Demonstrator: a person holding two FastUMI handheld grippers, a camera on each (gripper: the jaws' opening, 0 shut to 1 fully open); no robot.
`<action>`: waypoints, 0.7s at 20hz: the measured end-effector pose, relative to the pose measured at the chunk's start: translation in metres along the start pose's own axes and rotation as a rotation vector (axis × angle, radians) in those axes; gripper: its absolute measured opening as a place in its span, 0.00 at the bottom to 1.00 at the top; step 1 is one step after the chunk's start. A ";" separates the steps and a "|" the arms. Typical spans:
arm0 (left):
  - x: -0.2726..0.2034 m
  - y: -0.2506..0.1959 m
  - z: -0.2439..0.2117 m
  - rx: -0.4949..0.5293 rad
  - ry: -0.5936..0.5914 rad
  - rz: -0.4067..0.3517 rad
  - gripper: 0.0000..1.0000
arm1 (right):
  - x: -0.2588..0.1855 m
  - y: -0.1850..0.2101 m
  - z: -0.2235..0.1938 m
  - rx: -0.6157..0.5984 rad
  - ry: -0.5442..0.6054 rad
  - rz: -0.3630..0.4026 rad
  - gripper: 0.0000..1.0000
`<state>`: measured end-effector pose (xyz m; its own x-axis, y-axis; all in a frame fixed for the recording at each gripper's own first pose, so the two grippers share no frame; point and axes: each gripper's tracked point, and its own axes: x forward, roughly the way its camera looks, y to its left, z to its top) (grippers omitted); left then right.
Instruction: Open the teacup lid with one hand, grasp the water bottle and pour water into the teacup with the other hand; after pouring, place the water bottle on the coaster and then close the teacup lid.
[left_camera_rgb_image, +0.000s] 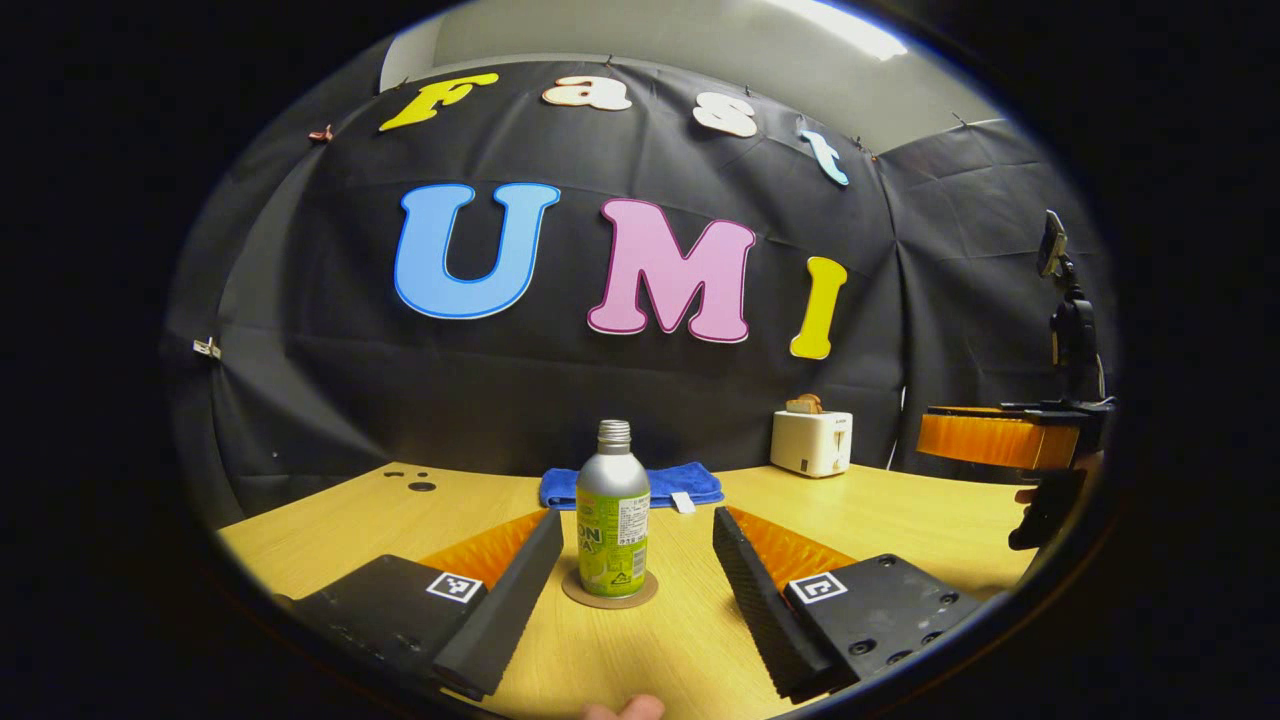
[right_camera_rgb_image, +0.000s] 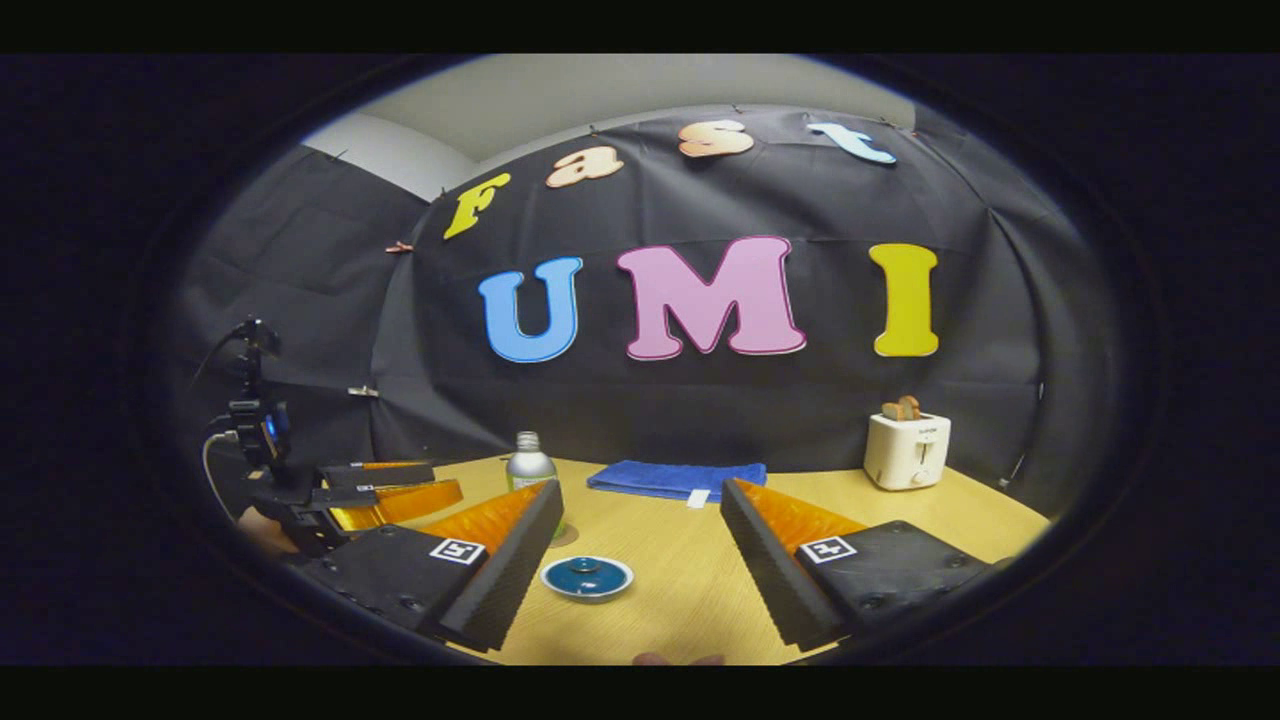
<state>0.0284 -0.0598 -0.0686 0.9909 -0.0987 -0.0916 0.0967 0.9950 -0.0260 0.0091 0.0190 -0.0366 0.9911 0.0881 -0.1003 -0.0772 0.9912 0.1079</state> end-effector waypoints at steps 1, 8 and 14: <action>0.001 0.000 -0.001 -0.002 0.005 -0.003 0.95 | -0.001 0.001 0.001 0.004 -0.002 0.005 0.96; 0.002 0.009 -0.006 -0.004 0.015 0.014 0.96 | 0.003 0.007 -0.004 0.007 0.011 0.018 0.98; 0.002 0.019 -0.007 -0.010 0.024 0.036 0.96 | 0.001 0.000 0.003 0.001 -0.001 0.004 0.96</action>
<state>0.0318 -0.0416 -0.0762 0.9912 -0.0631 -0.1166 0.0597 0.9977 -0.0324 0.0104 0.0190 -0.0339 0.9909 0.0917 -0.0989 -0.0808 0.9907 0.1094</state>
